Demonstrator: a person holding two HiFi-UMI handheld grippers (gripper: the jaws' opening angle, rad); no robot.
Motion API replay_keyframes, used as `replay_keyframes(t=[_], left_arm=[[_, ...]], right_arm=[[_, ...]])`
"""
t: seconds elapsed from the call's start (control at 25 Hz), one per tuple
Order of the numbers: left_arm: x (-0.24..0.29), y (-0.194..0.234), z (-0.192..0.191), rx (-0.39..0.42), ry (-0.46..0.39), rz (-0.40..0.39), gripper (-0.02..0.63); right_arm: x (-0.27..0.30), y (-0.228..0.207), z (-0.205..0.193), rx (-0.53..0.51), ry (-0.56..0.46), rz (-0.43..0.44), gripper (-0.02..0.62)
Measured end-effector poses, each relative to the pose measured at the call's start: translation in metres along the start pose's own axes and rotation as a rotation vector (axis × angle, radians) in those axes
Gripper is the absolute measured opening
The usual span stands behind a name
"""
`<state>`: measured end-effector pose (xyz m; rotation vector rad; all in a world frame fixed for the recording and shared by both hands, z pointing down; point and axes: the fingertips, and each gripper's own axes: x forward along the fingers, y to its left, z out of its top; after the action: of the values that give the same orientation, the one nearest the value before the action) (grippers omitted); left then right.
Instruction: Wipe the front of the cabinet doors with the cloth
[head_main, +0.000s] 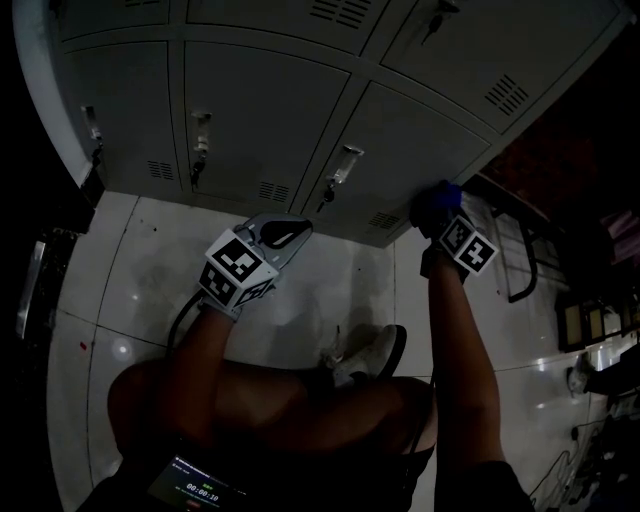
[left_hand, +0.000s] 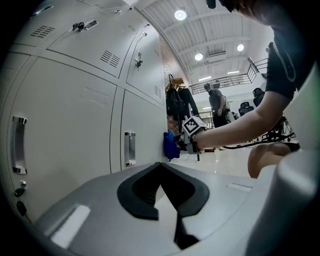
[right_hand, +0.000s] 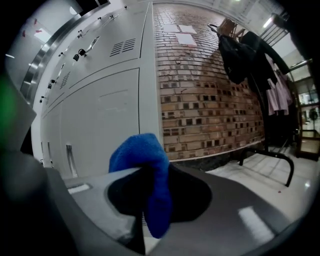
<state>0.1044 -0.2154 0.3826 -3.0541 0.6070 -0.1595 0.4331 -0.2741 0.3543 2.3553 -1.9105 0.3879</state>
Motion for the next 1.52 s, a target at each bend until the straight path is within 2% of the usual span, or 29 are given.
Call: replay_keyframes(t=[0.12,0.24,0.36,0.52,0.64,0.96,1.2,1.32,1.52], left_arm=[[0.000,0.001,0.001,-0.003,-0.001,0.003,0.001],[-0.001,0.003,0.002,-0.008,-0.006,0.009,0.000],[-0.002,0.004,0.002,-0.016,-0.013,0.013,0.000],[-0.005,0.007,0.004,-0.024,-0.022,0.026,0.000],[-0.006,0.009,0.008,-0.026,-0.035,0.035,0.000],[-0.009,0.012,0.011,-0.035,-0.053,0.042,0.001],[-0.008,0.013,0.010,-0.038,-0.051,0.045,0.000],[-0.009,0.013,0.011,-0.039,-0.055,0.044,0.000],[-0.008,0.013,0.010,-0.039,-0.052,0.042,0.000]], right_arm=[[-0.007,0.008,-0.003,0.020,-0.008,0.030,0.077],[-0.014,0.031,-0.011,-0.025,-0.011,0.076,0.077],[-0.017,0.074,-0.020,-0.064,-0.014,0.169,0.077],[-0.016,0.128,-0.033,-0.153,-0.024,0.249,0.077],[-0.008,0.163,-0.046,-0.171,-0.020,0.307,0.077],[0.012,0.216,-0.066,-0.196,-0.008,0.389,0.077],[0.023,0.233,-0.075,-0.199,0.015,0.412,0.077],[0.028,0.226,-0.076,-0.160,0.026,0.411,0.077],[0.029,0.205,-0.077,-0.205,0.028,0.375,0.077]])
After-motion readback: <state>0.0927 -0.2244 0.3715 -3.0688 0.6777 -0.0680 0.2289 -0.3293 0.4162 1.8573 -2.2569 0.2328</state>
